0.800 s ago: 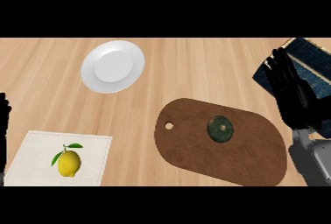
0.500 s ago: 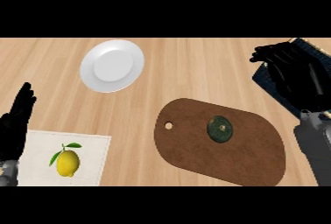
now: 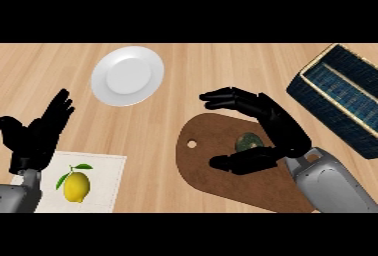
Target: Pick the squash from the cutting board and place it in the basket
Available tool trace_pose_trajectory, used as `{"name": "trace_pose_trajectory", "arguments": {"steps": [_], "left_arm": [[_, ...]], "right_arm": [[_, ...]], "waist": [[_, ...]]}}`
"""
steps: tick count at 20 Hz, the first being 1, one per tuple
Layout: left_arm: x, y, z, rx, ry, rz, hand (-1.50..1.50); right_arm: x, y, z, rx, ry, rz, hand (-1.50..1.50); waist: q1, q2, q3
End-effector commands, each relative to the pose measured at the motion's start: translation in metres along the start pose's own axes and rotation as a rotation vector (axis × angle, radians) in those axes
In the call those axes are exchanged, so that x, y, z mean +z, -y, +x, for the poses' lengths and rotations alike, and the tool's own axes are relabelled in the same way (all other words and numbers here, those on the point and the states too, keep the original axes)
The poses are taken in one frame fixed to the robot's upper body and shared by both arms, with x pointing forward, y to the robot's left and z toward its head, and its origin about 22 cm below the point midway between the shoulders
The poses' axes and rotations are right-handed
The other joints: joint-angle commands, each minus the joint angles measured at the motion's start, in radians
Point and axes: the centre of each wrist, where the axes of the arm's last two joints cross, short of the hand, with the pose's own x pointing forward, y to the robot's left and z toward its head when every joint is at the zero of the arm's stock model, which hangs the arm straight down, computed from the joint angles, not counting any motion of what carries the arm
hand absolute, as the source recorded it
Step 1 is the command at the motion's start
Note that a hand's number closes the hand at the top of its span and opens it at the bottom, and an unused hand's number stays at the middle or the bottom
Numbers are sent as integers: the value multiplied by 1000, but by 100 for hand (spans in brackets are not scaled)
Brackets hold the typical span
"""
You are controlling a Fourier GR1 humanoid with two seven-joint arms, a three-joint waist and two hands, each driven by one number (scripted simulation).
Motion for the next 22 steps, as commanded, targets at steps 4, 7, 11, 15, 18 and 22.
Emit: {"name": "trace_pose_trajectory", "arguments": {"steps": [4,7,11,15,18,22], "left_arm": [[-4,-1,-1,49,-39,-37,0],[-12,1,-5,31,-27,-17,0],[-11,-17,3,16,-42,13,0],[-16,-10,-4,31,-41,-2,0],[-12,-7,0,12,-43,-28,0],[-14,-1,1,37,-31,-20,0]], "right_arm": [[-35,-24,54,112,-150,15,-150],[-38,-8,60,285,-311,134,-150],[-46,38,69,671,-497,128,-150],[-83,67,115,749,-640,87,-150],[-91,73,145,767,-697,201,-150],[-82,101,137,675,-800,380,-150]], "waist": [[-16,-11,-1],[-31,-14,-4],[-39,-26,-6],[-26,-15,-5],[-19,-15,-2],[-21,-12,-1]]}}
